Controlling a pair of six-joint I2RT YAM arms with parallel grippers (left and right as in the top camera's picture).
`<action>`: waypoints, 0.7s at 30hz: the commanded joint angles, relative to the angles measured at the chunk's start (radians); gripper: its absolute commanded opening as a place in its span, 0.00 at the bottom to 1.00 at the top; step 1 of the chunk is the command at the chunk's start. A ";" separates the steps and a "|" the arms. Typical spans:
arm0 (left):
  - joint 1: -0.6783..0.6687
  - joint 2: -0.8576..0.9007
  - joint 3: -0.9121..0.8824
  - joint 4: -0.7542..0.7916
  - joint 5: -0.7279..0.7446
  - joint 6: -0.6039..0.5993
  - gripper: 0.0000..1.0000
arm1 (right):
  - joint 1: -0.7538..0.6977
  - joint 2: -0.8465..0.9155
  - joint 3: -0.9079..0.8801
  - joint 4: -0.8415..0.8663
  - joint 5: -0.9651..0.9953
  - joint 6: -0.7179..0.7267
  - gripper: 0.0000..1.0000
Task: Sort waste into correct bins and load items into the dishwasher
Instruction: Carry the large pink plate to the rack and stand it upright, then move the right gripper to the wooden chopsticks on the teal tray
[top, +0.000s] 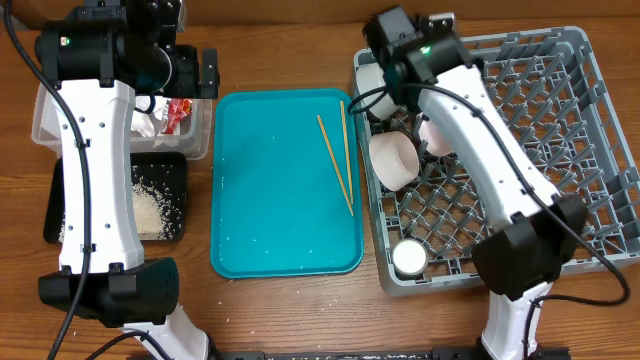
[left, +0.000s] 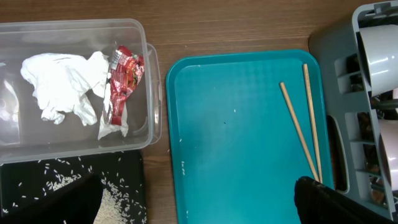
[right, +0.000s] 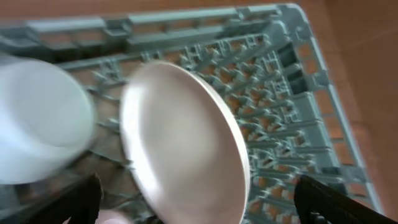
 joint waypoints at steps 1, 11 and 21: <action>-0.007 -0.006 0.010 0.001 -0.003 -0.002 1.00 | 0.003 -0.066 0.091 0.010 -0.309 -0.013 1.00; -0.007 -0.006 0.010 0.001 -0.003 -0.002 1.00 | 0.180 0.042 0.081 0.124 -0.549 -0.179 0.86; -0.007 -0.006 0.010 0.001 -0.003 -0.002 1.00 | 0.240 0.241 0.081 0.121 -0.587 -0.179 0.69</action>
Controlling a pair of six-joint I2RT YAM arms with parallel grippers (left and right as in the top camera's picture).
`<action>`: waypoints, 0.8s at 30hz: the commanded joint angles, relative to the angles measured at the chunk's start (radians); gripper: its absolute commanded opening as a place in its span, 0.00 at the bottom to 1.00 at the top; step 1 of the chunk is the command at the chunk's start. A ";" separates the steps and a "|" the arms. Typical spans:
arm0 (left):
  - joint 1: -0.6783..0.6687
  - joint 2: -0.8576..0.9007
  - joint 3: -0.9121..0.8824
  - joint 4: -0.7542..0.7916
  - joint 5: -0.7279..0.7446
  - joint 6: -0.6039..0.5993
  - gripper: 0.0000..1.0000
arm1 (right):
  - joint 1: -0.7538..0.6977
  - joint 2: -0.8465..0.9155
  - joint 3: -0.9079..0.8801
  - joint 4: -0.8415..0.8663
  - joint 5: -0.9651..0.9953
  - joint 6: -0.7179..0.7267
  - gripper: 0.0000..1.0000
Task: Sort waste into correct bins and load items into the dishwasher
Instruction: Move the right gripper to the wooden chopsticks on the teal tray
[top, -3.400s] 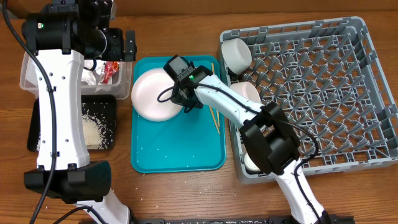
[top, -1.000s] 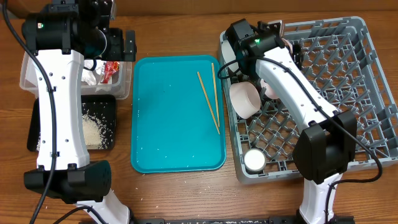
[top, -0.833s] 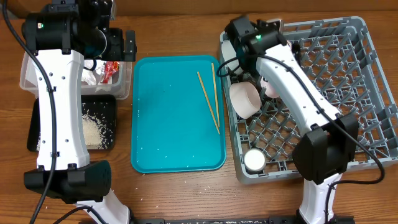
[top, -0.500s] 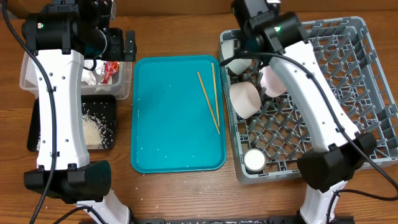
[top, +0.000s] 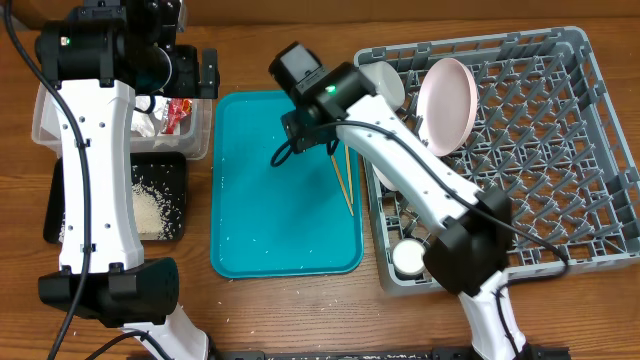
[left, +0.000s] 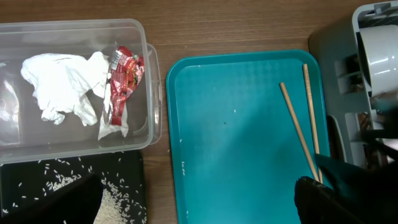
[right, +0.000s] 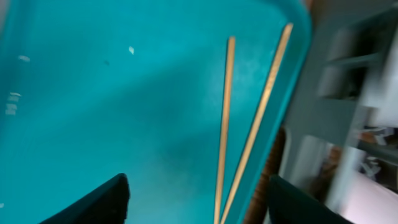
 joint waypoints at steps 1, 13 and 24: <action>-0.007 -0.006 0.010 0.001 -0.003 -0.002 1.00 | -0.015 0.070 0.012 0.001 -0.033 -0.005 0.68; -0.007 -0.006 0.010 0.001 -0.003 -0.002 1.00 | -0.022 0.214 0.010 0.019 -0.097 -0.009 0.65; -0.007 -0.006 0.010 0.001 -0.003 -0.002 1.00 | -0.103 0.232 -0.014 0.039 -0.179 -0.008 0.65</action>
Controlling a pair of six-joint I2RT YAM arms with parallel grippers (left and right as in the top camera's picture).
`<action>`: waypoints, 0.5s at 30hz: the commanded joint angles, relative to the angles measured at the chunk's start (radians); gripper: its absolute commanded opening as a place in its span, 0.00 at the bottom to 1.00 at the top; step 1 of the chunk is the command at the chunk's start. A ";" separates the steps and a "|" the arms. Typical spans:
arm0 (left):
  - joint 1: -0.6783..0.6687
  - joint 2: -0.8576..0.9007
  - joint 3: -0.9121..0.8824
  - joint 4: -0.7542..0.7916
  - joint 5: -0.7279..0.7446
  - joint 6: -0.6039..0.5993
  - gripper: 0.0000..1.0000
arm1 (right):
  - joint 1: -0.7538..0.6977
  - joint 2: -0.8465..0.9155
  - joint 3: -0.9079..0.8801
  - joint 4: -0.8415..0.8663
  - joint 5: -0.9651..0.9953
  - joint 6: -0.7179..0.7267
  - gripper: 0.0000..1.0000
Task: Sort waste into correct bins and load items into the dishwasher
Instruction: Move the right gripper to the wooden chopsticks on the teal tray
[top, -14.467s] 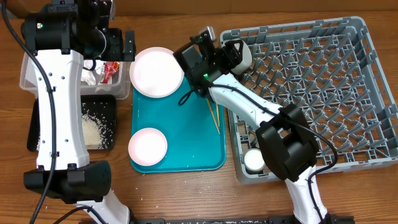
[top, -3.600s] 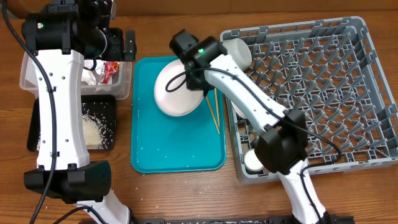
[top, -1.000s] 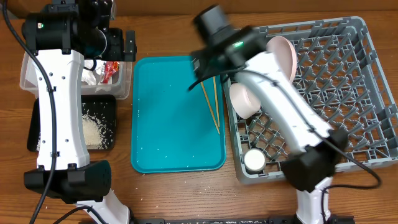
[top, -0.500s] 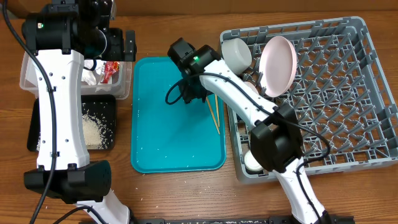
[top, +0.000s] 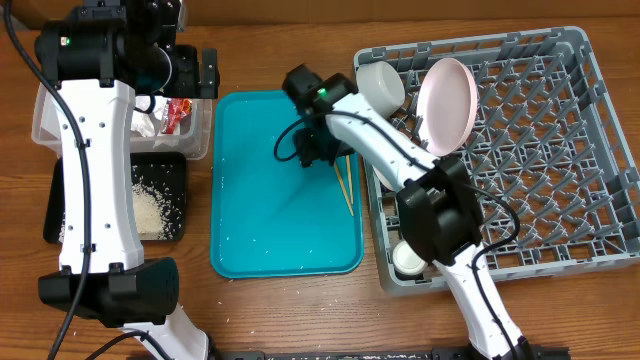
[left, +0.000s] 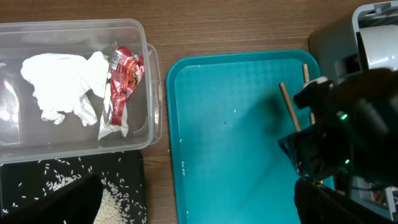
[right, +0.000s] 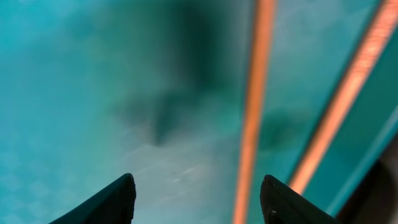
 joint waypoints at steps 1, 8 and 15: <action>-0.007 -0.006 0.010 0.001 -0.003 -0.002 1.00 | -0.034 0.006 -0.010 0.003 -0.027 -0.006 0.65; -0.008 -0.006 0.010 0.001 -0.003 -0.002 1.00 | -0.043 0.006 -0.040 0.013 -0.090 -0.026 0.60; -0.007 -0.006 0.010 0.001 -0.003 -0.002 1.00 | -0.042 0.008 -0.050 -0.023 -0.146 -0.034 0.44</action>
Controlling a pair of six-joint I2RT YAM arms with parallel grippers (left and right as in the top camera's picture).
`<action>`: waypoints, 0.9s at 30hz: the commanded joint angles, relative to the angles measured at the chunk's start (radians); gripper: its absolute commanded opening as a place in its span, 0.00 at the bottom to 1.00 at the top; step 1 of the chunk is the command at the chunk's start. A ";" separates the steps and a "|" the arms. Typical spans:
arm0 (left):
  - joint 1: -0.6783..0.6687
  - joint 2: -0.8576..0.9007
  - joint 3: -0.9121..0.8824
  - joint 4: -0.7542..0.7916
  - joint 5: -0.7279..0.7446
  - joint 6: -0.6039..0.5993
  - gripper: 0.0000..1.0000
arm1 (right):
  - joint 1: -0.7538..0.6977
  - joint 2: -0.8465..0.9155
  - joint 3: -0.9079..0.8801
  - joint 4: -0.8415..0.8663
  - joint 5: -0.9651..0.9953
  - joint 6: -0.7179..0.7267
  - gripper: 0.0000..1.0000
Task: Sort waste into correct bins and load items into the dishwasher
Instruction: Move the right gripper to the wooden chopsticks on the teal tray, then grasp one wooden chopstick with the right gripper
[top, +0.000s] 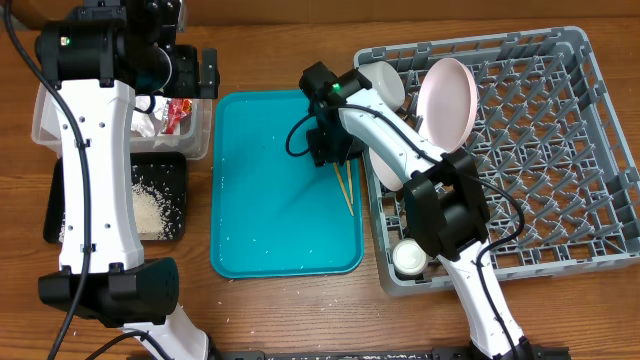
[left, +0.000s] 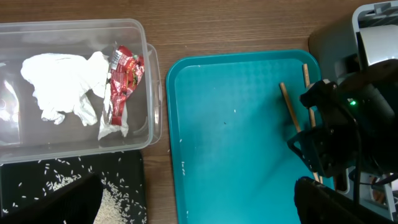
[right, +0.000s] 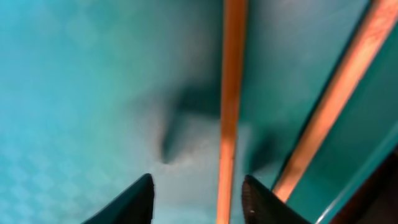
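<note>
Two wooden chopsticks (top: 348, 197) lie on the right side of the teal tray (top: 265, 200). My right gripper (top: 333, 150) is down on the tray over them, open. In the right wrist view its gripper (right: 198, 202) has the left chopstick (right: 229, 112) between its fingertips, and the second chopstick (right: 329, 118) lies outside to the right. My left gripper (left: 196, 208) hangs open and empty, high over the clear waste bin (left: 152, 93) and the tray's left edge.
The grey dish rack (top: 560, 170) at right holds an upright pink plate (top: 446, 90), a white bowl (top: 383, 82) and a cup (top: 408, 258). The clear bin holds tissue (left: 62, 87) and a red wrapper (left: 124, 71). A black tray of rice (top: 150, 205) lies below it.
My right gripper has shifted slightly right on the tray. Its fingers now straddle the left chopstick with a narrower gap. The left arm has not moved.
My right gripper was first at the dish rack beside the pink plate. Then it was over the tray near the chopsticks, with the plate standing in the rack. It was then low beside the chopsticks, and now straddles one.
</note>
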 joint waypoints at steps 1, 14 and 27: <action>-0.007 -0.006 0.010 0.001 -0.003 -0.002 1.00 | 0.003 0.008 -0.007 -0.014 -0.051 -0.009 0.41; -0.007 -0.006 0.010 0.001 -0.003 -0.002 1.00 | 0.008 0.055 -0.007 -0.038 -0.061 0.007 0.40; -0.007 -0.006 0.010 0.001 -0.003 -0.002 1.00 | 0.016 0.055 0.031 -0.069 -0.048 -0.005 0.04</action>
